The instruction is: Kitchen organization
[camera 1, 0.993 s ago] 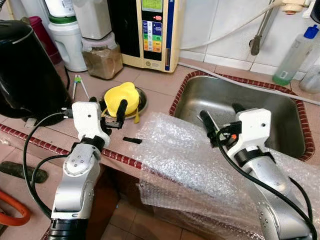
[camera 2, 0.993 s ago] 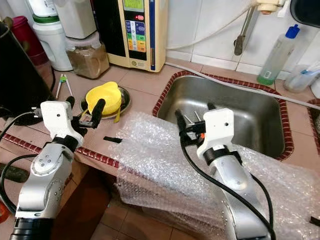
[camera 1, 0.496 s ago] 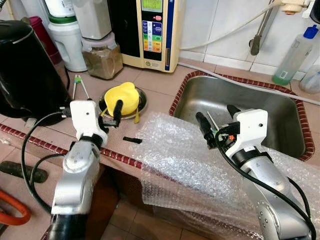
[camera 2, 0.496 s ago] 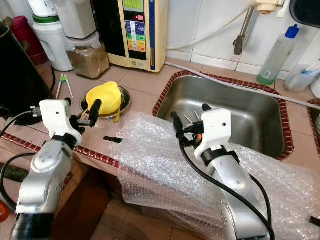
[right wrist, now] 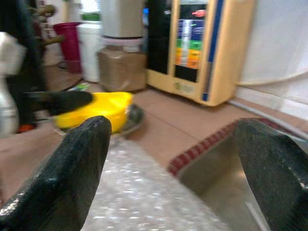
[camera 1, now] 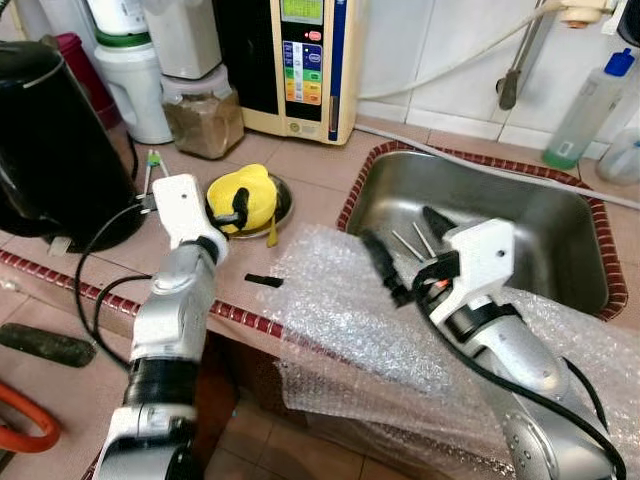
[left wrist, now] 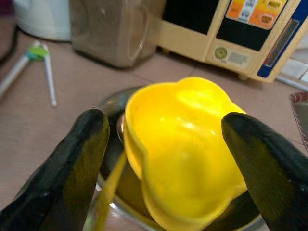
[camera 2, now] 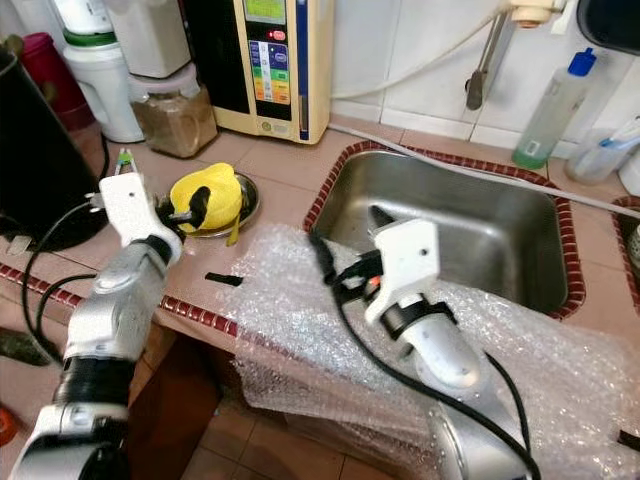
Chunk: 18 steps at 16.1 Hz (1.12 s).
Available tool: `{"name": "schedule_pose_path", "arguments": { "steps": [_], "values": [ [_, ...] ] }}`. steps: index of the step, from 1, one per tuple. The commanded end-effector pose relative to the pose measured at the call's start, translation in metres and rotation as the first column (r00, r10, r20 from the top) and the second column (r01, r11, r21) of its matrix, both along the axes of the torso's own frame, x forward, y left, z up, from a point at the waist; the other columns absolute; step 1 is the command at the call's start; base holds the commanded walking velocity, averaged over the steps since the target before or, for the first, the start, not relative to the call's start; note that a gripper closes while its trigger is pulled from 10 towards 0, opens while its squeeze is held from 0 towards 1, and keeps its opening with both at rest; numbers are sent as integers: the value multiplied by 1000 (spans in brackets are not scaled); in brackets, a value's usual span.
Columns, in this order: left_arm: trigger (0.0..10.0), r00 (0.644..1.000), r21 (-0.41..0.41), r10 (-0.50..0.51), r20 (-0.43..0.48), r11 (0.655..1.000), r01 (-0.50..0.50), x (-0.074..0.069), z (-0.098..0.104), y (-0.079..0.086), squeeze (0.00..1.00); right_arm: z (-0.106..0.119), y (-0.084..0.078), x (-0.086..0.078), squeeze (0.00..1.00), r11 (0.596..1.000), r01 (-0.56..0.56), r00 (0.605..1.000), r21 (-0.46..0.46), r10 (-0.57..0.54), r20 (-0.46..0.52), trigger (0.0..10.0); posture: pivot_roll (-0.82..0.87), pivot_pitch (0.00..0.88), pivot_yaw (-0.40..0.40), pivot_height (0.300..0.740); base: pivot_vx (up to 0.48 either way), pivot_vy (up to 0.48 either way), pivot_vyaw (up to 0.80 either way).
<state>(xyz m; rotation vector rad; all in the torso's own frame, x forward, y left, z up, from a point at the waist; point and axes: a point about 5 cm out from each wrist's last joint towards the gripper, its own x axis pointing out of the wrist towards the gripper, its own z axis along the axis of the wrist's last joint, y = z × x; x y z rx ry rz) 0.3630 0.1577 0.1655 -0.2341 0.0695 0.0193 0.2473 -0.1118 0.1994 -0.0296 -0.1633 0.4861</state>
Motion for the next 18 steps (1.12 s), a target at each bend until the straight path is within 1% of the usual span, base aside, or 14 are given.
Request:
{"name": "schedule_pose_path", "arguments": {
  "steps": [1,2,3,4,5,6,7,9,12,18],
  "values": [
    [9882,998,-1,5,-59,1000,-5,5,-5,1,0,2,3,-5,0,999,-35,999,-4,35,-1,10000,-16,102,45,740,0,0,0],
    [4627,998,3,5,-69,1000,-5,7,-6,1,0,1,3,-6,0,999,-35,999,-6,35,-1,10000,-16,102,46,740,0,0,0],
    [0,996,-12,3,-90,1000,-4,10,-7,1,0,1,4,-5,0,999,-36,999,-8,36,-3,10000,-16,101,48,740,0,0,0],
    [0,994,-6,12,-105,1000,-12,12,-7,2,0,1,4,-6,0,999,-40,999,-10,40,-5,10000,-16,101,48,740,0,0,0],
    [0,993,-24,15,-117,1000,-18,13,-7,3,0,0,5,-6,0,999,-47,999,-11,47,-7,10000,-14,102,49,740,0,0,0],
    [0,991,-25,28,-132,999,-32,14,-8,5,0,0,6,-7,0,998,-56,998,-9,56,-10,10000,-14,102,49,740,0,0,0],
    [0,991,-39,30,-132,999,-36,15,-7,6,0,-1,7,-7,0,998,-65,998,-12,65,-13,10000,-11,100,49,740,0,0,0],
    [0,991,-37,32,-129,999,-37,17,-6,7,0,-1,8,-7,0,997,-72,997,-17,72,-14,10000,-7,97,46,740,0,0,0],
    [0,988,-51,34,-150,998,-42,17,-6,7,0,-2,9,-6,0,997,-77,997,-21,77,-15,10000,-6,96,44,740,0,0,0],
    [0,989,-40,29,-145,999,-35,18,-2,8,0,-2,9,-5,0,997,-78,997,-22,78,-13,10000,-3,88,43,740,0,0,0]
  ]
}}
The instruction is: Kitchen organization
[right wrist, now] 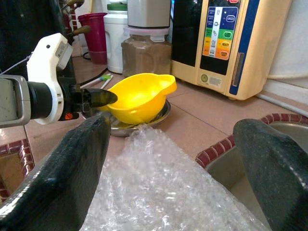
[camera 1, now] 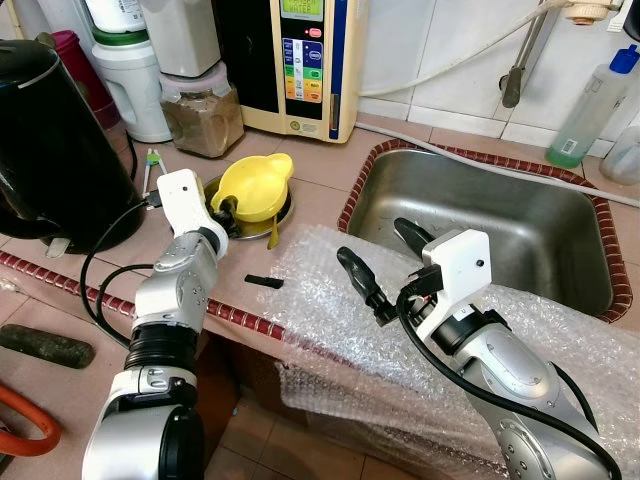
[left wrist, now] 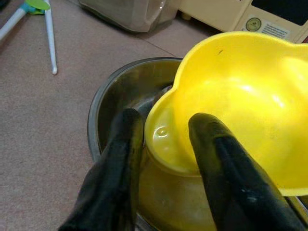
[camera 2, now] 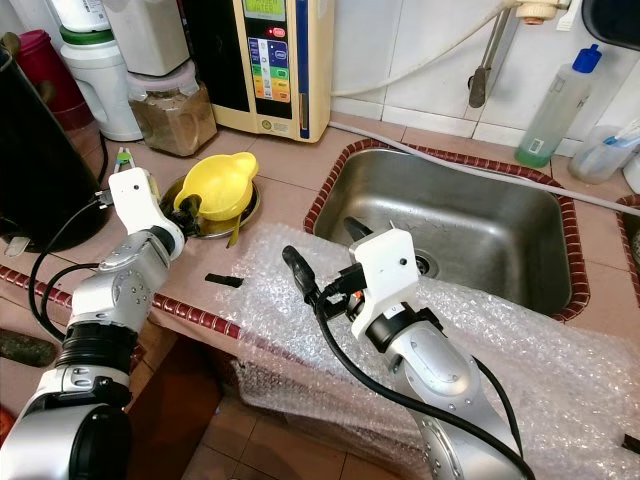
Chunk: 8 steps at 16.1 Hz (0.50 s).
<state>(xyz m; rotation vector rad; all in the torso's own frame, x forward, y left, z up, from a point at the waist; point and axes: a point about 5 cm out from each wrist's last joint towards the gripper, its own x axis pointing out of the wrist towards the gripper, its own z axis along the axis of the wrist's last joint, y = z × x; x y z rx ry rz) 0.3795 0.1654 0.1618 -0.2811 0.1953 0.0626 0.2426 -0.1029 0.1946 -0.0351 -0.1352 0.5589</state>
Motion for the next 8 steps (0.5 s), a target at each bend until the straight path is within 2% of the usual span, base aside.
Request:
{"name": "schedule_pose_path", "arguments": {
  "steps": [1,7,8],
  "values": [
    [0,1000,4,4,-17,1000,-3,2,1,1,0,3,1,0,0,1000,-7,1000,-4,7,14,10000,-2,86,44,740,0,0,0],
    [0,999,-22,39,12,999,-38,2,7,5,0,2,2,0,0,1000,-10,1000,3,10,14,10000,2,85,47,740,0,0,0],
    [0,998,-26,44,51,999,-43,1,11,6,0,2,2,0,0,1000,-9,1000,6,9,15,10000,2,85,47,740,0,0,0]
  ]
}}
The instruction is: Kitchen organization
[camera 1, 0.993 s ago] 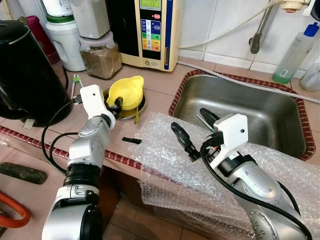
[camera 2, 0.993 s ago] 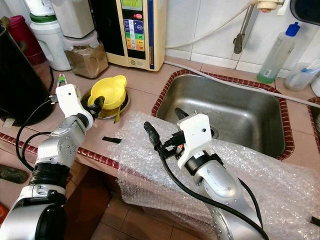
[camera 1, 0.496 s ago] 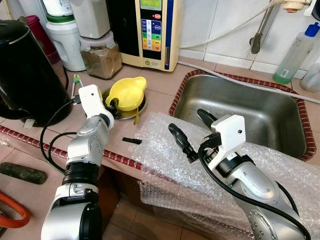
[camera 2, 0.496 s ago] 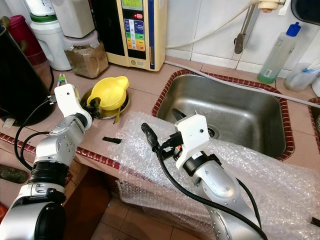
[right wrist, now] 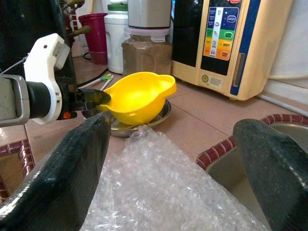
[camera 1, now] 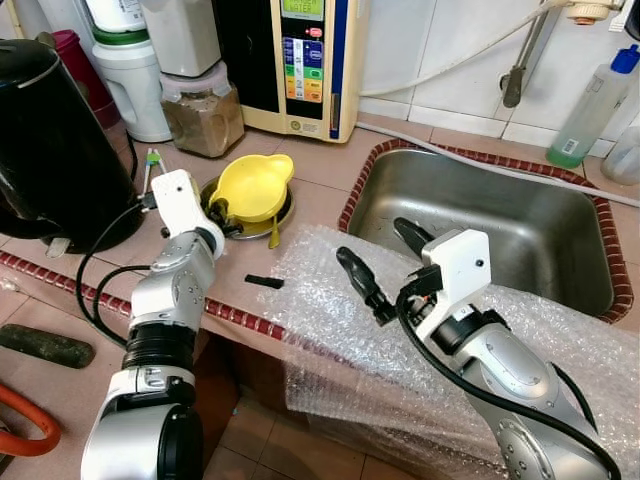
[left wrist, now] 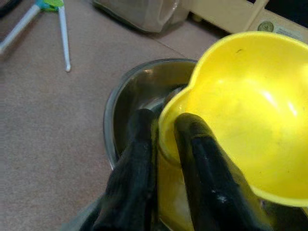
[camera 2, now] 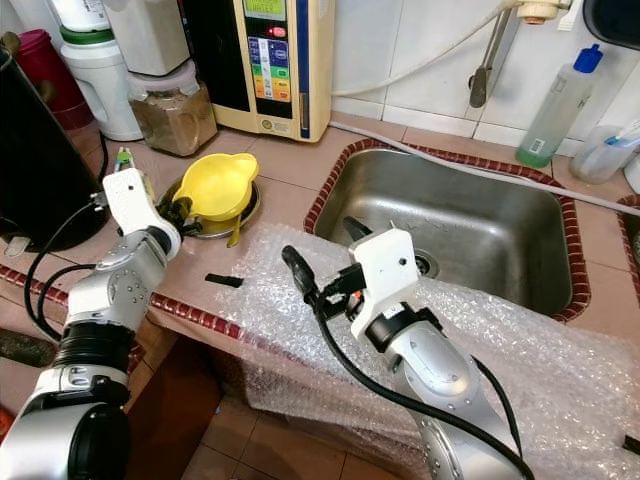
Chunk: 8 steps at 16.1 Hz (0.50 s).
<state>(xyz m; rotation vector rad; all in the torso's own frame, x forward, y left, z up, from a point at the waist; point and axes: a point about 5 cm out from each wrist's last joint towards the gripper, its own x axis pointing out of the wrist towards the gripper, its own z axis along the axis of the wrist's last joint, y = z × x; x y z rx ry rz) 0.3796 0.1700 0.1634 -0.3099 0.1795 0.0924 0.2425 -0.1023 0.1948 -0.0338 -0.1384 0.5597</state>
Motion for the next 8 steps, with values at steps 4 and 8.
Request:
{"name": "schedule_pose_path", "arguments": {
  "steps": [4,8],
  "values": [
    [0,987,48,17,160,999,-25,-1,22,3,0,2,1,1,0,1000,-3,1000,10,3,16,10000,4,84,49,740,0,0,0],
    [0,967,54,-8,253,999,-6,-4,29,-3,0,3,0,3,0,1000,0,1000,14,0,19,10000,7,83,42,740,0,0,0]
  ]
}}
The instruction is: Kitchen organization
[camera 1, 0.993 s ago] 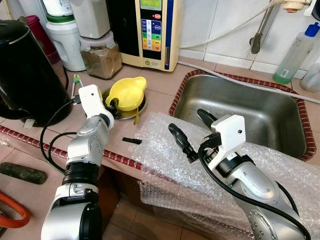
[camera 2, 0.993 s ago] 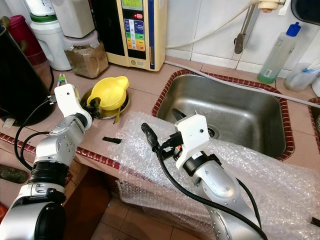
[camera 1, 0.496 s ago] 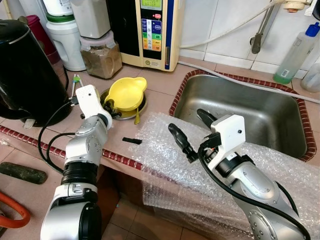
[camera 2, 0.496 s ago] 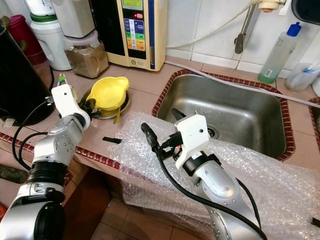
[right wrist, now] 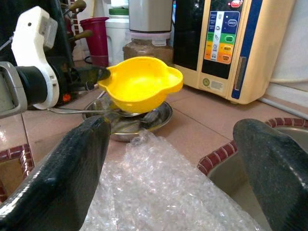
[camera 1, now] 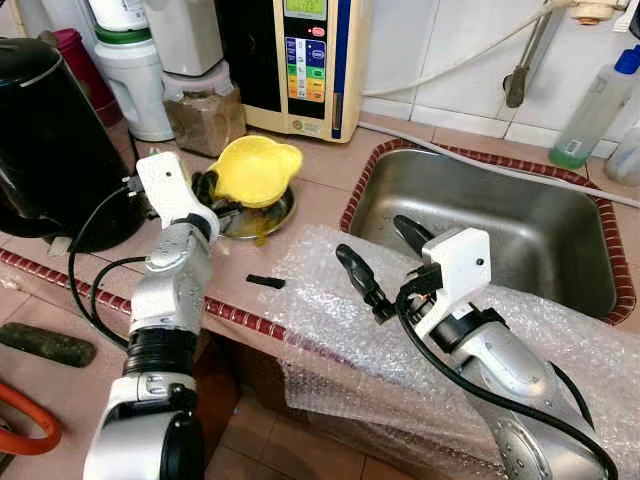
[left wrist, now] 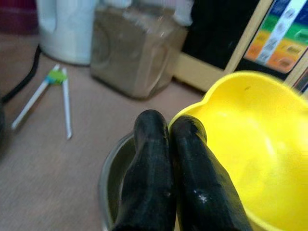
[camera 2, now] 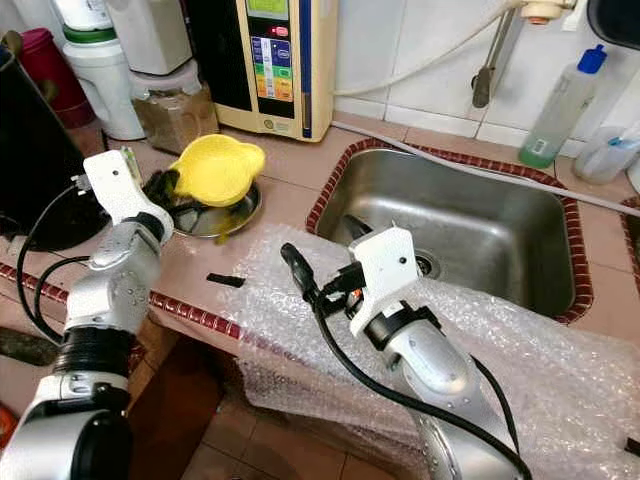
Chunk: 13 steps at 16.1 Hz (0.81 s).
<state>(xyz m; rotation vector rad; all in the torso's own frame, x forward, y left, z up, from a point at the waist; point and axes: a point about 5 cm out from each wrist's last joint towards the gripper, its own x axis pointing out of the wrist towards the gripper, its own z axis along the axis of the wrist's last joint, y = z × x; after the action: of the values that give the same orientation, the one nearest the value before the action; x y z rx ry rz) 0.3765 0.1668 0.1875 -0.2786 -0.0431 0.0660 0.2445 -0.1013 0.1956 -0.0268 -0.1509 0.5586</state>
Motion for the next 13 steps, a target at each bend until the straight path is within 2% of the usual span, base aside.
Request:
{"name": "schedule_pose_path", "arguments": {
  "steps": [1,2,4,6,8,10,13],
  "values": [
    [0,999,27,-19,49,999,17,-2,7,-2,0,2,-1,2,0,1000,1,1000,5,-1,12,10000,7,81,41,740,0,0,0],
    [0,998,34,-26,65,999,24,-2,8,-4,0,2,-1,2,0,1000,3,1000,7,-3,14,10000,7,81,41,740,0,0,0],
    [0,985,91,-44,168,995,29,-6,19,-6,0,6,-3,5,0,999,26,999,36,-27,27,10000,7,81,40,740,0,0,0],
    [0,956,191,-103,273,980,51,-11,33,-14,0,14,-3,11,0,991,55,998,123,-60,32,10000,5,80,40,740,0,0,0],
    [0,924,279,-219,314,951,131,-17,37,-37,0,27,-2,21,0,958,74,997,276,-82,15,10000,6,78,40,740,0,0,0],
    [0,895,314,-284,343,933,175,-23,37,-52,0,31,2,28,0,929,77,997,362,-79,-11,10000,3,70,39,740,0,0,0],
    [0,866,308,-344,362,921,237,-31,35,-69,0,27,6,41,0,885,133,990,447,-102,-94,10000,6,66,36,740,0,0,0]
  ]
}}
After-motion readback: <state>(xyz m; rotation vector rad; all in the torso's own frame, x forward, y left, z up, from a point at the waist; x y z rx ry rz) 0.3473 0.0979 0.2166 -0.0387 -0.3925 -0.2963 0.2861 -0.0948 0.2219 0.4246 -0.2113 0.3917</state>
